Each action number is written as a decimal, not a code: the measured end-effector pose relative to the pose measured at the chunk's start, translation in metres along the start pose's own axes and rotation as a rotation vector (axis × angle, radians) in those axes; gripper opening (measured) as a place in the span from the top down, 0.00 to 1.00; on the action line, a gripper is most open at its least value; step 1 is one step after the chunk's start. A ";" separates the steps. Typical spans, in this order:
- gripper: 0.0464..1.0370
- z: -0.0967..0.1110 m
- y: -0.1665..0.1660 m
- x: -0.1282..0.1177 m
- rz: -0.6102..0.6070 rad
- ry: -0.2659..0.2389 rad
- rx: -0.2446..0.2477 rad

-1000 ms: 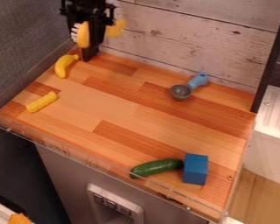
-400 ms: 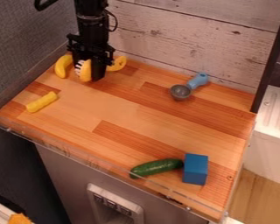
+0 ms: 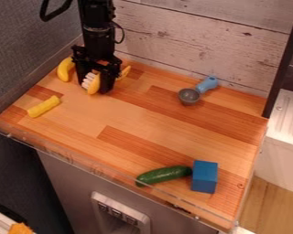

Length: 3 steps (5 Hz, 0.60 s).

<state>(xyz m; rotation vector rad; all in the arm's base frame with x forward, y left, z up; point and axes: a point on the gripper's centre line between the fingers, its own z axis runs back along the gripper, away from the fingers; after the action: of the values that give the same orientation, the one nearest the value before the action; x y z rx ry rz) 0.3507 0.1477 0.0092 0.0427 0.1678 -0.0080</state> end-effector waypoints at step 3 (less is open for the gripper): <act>0.04 0.057 0.005 0.000 0.008 0.074 -0.029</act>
<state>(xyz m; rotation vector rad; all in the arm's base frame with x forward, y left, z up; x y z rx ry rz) 0.3606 0.1504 0.0657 0.0146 0.2415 0.0044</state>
